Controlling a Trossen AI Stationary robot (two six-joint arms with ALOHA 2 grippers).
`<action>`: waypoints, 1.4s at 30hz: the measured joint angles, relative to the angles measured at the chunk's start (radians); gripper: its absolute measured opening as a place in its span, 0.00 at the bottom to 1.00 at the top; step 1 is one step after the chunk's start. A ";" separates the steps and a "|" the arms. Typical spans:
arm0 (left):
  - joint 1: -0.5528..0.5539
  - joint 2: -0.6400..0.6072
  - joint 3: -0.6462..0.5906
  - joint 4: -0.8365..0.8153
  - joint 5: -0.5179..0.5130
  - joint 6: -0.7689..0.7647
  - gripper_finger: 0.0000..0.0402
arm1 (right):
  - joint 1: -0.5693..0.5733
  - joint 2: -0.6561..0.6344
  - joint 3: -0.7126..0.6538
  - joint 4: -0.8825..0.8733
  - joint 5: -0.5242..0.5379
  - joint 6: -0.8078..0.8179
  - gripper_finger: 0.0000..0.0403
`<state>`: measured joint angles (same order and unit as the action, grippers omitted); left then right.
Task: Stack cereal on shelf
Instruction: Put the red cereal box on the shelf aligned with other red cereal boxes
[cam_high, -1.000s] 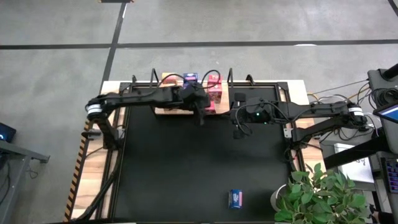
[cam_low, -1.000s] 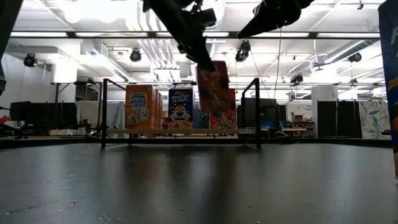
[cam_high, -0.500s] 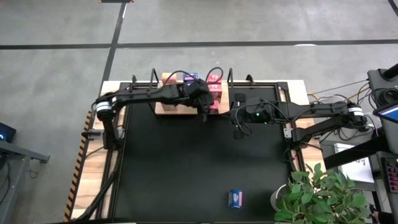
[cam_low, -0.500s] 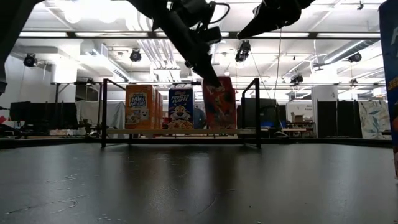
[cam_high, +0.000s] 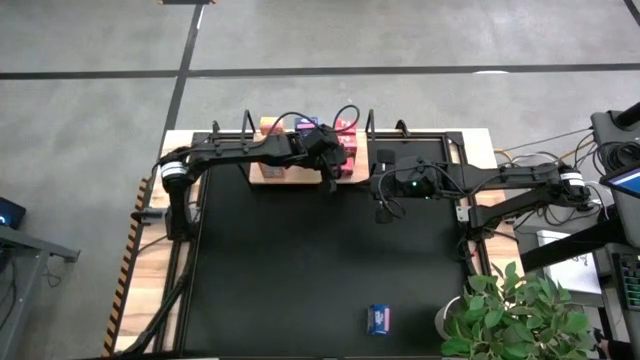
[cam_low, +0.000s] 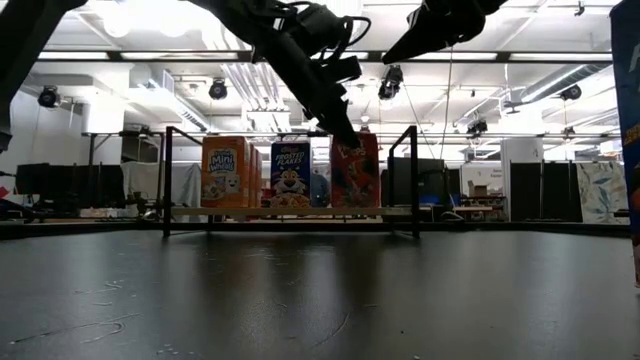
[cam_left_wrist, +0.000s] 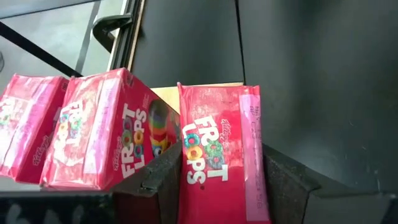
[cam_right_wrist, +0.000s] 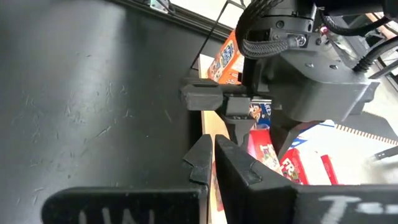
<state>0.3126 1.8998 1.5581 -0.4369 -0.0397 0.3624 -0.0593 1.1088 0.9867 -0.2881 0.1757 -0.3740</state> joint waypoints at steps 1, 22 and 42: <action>0.000 0.001 0.000 -0.001 0.000 0.000 0.40 | 0.000 0.000 0.000 0.000 0.000 0.000 0.03; 0.001 -0.013 -0.001 0.009 -0.002 0.040 0.58 | 0.000 0.006 -0.002 -0.004 0.008 0.027 0.03; -0.151 -0.184 0.055 -0.231 -0.213 0.021 0.52 | 0.000 0.006 -0.009 0.000 0.010 0.207 0.03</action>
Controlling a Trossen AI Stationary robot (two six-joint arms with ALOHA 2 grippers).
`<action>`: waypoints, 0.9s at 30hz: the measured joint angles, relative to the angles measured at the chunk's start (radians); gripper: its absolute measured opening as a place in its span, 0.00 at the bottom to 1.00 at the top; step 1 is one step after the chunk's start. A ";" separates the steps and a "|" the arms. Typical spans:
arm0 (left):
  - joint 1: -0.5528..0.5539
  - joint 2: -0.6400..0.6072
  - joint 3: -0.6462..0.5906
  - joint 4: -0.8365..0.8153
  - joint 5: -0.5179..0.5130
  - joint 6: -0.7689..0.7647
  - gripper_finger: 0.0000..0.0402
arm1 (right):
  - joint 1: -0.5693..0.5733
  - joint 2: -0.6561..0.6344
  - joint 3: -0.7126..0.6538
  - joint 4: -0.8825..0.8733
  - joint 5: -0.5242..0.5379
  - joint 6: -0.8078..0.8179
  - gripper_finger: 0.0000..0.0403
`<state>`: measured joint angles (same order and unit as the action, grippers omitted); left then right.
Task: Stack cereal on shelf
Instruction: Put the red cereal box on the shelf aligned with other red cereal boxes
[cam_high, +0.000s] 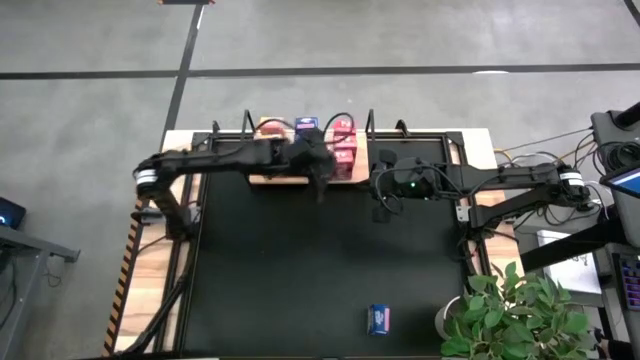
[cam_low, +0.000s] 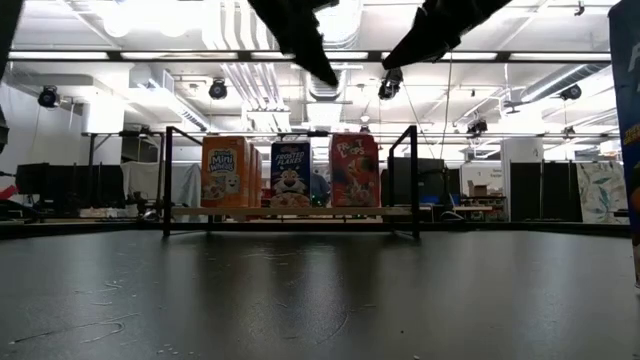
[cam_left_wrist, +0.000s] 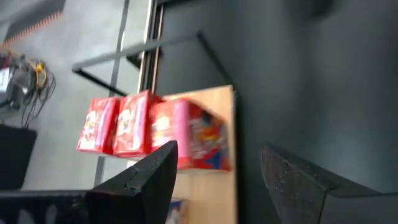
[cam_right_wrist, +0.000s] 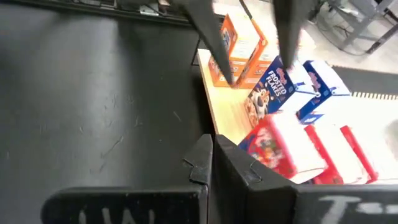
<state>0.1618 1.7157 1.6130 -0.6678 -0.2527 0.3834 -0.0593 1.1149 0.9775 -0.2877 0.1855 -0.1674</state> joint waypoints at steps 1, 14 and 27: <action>-0.018 -0.032 -0.028 0.017 0.000 -0.013 0.51 | 0.000 0.000 -0.002 0.001 0.001 0.008 0.03; -0.271 -0.476 -0.628 0.636 -0.193 -0.079 0.44 | -0.007 0.035 -0.063 0.078 0.100 0.071 0.03; -0.283 -0.727 -0.972 0.980 -0.314 0.014 0.44 | -0.073 0.316 0.196 0.003 0.094 0.057 0.03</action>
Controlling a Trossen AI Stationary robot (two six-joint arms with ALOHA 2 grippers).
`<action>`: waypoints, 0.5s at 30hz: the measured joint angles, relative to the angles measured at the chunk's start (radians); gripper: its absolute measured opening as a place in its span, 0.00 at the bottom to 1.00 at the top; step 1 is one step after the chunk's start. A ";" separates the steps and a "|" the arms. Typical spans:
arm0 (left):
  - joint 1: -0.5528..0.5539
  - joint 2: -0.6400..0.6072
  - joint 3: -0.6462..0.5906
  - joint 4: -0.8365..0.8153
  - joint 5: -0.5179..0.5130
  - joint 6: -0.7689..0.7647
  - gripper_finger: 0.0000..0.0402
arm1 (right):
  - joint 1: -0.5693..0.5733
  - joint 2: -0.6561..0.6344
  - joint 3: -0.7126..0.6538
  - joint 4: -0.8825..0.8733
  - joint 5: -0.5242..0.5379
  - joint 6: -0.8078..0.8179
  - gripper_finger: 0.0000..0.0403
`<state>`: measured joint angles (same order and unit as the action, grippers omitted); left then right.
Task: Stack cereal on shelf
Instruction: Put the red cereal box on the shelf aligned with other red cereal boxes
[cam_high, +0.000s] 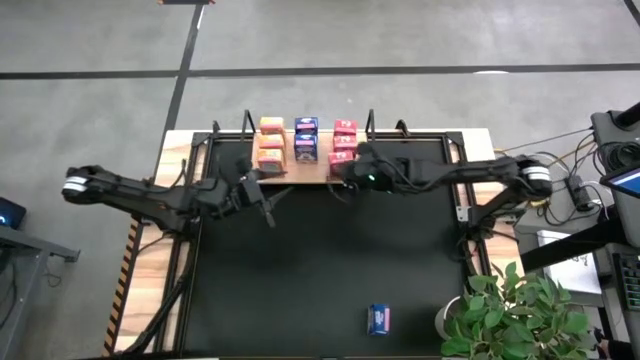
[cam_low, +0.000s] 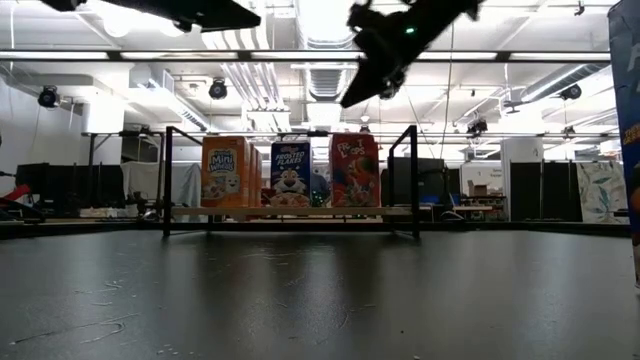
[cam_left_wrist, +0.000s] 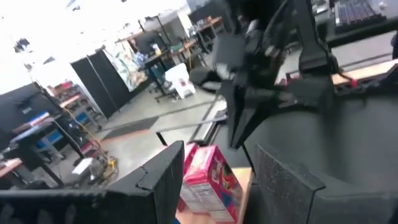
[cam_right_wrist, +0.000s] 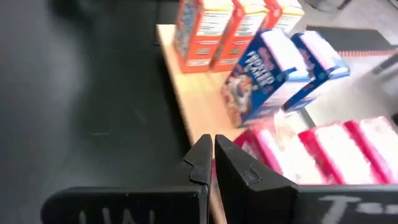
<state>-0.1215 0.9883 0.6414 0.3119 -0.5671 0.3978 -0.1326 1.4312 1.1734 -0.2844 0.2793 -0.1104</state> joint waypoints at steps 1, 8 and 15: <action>0.000 -0.013 -0.008 0.009 0.000 0.010 0.44 | -0.014 0.025 0.038 -0.030 -0.002 -0.014 0.03; 0.000 -0.084 -0.027 0.004 0.000 0.017 0.44 | -0.114 0.204 0.299 -0.245 -0.056 -0.095 0.03; 0.000 -0.090 -0.029 -0.008 0.000 0.024 0.44 | -0.176 0.289 0.422 -0.369 -0.079 -0.142 0.03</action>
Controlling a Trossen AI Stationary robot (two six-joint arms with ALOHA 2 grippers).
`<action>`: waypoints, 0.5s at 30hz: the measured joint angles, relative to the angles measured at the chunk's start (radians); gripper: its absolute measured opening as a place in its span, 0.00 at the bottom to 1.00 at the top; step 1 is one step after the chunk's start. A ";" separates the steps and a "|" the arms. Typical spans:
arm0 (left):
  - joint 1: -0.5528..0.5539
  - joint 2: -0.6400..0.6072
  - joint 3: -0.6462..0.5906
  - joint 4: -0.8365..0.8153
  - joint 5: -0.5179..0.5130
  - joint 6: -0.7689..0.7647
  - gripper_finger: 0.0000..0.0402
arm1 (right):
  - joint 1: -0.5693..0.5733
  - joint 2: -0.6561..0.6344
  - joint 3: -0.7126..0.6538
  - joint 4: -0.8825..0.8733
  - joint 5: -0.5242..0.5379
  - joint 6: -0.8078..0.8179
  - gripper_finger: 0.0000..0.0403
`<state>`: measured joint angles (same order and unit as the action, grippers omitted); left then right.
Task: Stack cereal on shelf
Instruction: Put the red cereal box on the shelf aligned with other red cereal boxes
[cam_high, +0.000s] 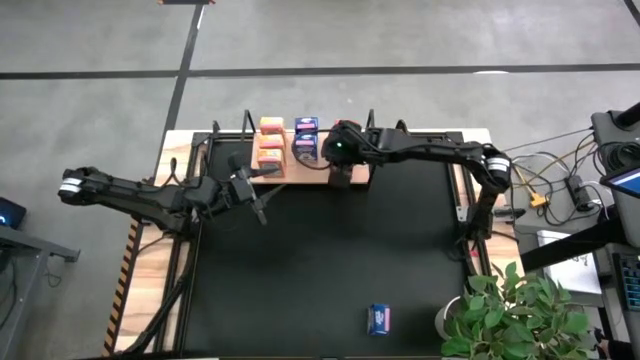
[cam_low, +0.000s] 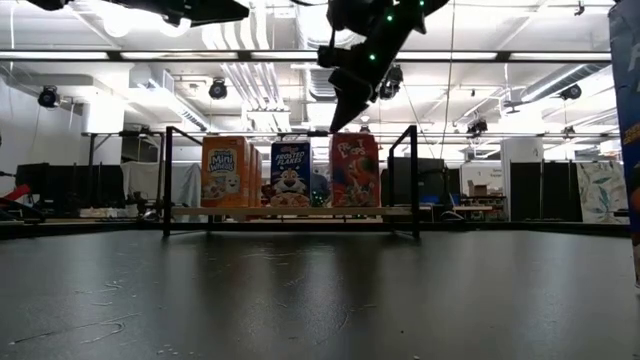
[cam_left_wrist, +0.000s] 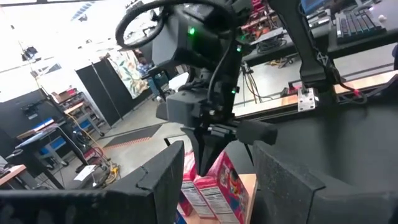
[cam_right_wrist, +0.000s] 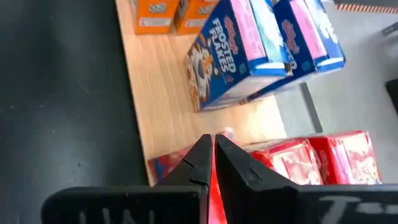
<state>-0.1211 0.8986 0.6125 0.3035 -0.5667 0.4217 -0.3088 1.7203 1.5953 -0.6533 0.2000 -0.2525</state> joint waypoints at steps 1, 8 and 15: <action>0.000 0.000 0.000 0.000 0.000 0.000 0.44 | -0.006 0.001 0.000 -0.005 -0.001 -0.002 0.03; 0.000 0.000 0.000 -0.007 0.000 0.000 0.44 | -0.026 0.001 0.000 -0.049 0.002 0.006 0.03; 0.000 0.000 0.000 -0.006 0.000 0.000 0.44 | -0.023 -0.003 0.001 -0.050 0.002 -0.004 0.03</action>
<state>-0.1211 0.8989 0.6125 0.2970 -0.5667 0.4221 -0.3321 1.7177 1.5963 -0.7030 0.2016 -0.2562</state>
